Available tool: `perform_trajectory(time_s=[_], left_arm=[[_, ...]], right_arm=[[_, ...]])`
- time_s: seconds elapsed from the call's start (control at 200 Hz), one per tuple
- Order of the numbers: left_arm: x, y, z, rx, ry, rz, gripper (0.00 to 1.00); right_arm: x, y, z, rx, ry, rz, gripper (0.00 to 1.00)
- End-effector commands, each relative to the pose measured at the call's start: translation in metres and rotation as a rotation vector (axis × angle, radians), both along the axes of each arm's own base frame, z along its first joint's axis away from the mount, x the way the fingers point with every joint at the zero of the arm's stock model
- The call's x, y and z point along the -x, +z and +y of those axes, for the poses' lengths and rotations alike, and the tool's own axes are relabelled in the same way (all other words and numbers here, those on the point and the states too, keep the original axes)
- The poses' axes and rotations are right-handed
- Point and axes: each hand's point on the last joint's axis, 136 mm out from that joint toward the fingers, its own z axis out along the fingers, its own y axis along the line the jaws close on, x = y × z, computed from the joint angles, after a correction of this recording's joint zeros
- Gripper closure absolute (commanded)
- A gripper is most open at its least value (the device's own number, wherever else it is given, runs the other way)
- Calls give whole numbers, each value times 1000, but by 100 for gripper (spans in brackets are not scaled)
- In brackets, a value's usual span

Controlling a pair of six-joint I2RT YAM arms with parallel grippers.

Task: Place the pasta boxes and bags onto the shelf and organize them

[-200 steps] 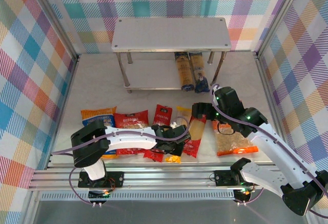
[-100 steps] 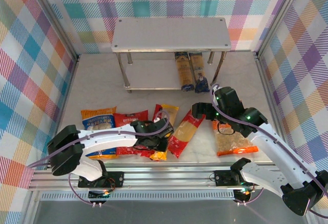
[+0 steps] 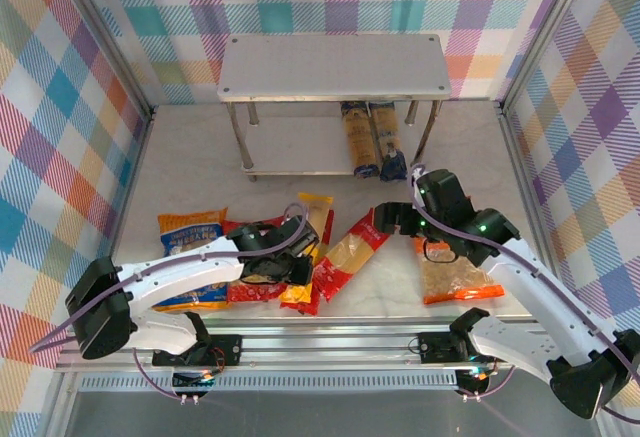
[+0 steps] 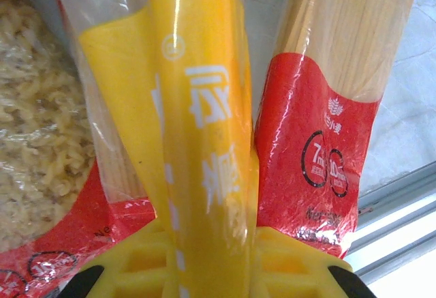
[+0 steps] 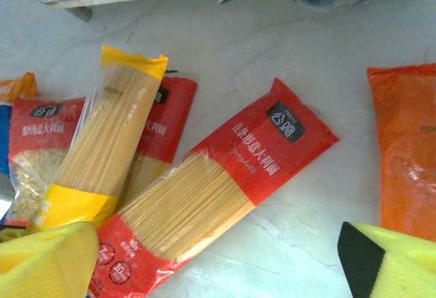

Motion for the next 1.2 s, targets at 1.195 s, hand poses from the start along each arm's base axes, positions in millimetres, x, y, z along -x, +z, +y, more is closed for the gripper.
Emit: perform_trajectory(time_s=[1.195], left_arm=[[-28, 41, -21, 191, -14, -141, 100]], right_arm=[[27, -159, 103, 227, 171, 342, 56]])
